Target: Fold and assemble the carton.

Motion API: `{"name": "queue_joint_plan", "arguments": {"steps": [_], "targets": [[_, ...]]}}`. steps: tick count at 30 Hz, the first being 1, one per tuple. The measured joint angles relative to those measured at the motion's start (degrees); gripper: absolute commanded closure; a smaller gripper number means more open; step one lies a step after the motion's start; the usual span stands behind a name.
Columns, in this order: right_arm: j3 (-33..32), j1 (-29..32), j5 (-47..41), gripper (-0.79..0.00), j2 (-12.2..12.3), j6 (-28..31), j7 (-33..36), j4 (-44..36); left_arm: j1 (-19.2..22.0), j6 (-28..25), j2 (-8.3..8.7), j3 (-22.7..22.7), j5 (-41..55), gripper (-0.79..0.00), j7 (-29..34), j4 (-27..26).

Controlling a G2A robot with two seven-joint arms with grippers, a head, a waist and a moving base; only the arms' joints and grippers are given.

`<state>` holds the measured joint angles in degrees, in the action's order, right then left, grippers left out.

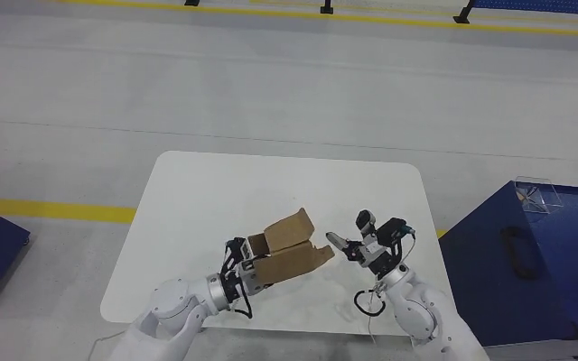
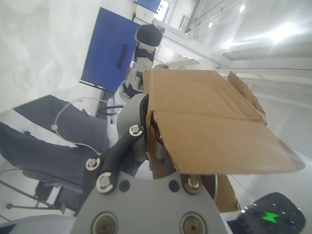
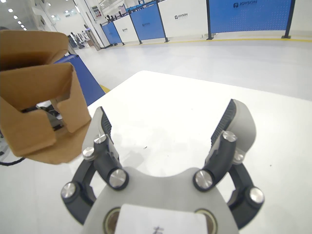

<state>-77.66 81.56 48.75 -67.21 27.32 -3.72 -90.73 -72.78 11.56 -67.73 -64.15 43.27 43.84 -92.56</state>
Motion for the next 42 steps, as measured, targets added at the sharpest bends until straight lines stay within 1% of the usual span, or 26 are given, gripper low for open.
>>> {"name": "queue_joint_plan", "arguments": {"steps": [2, 4, 6, 9, 12, 23, 36, 42], "targets": [[-0.4, 0.4, -6.1, -0.785, 0.0, 2.4, 2.6, 1.9, 0.4, 1.2, -0.03, -0.7, 3.4, 0.000, 2.0, 0.7], [0.0, 0.8, -12.0, -0.785, 0.1, 4.6, 7.2, 3.4, 0.9, 1.9, -0.06, -1.1, 5.7, 0.000, 3.2, 1.6], [1.2, 1.4, -16.4, -0.785, 0.1, 6.6, 11.6, 3.9, 1.3, 2.4, -0.08, -1.1, 6.1, 0.000, 3.7, 2.1], [2.9, 2.1, -21.9, -0.785, 0.1, 8.5, 16.2, 3.2, 1.8, 3.2, -0.17, -0.4, 5.7, 0.000, 3.9, 2.7], [3.2, 2.1, -25.8, -0.785, 0.1, 9.0, 19.0, 1.6, 2.3, 3.5, -0.27, 0.5, 5.1, 0.000, 4.4, 3.1], [2.0, 2.4, -28.6, -0.785, 0.3, 8.5, 19.3, -1.2, 2.7, 3.8, -0.23, 1.7, 3.1, 0.000, 5.7, 3.9], [2.2, 1.7, -28.9, -0.785, 0.3, 8.1, 19.0, -3.2, 2.3, 3.6, 0.02, 1.9, 0.5, 0.000, 5.5, 3.5], [2.6, 1.6, -27.5, -0.785, 0.3, 7.0, 19.3, -4.0, 2.2, 3.4, 0.08, 1.9, -0.1, 0.000, 5.3, 3.4]]}}
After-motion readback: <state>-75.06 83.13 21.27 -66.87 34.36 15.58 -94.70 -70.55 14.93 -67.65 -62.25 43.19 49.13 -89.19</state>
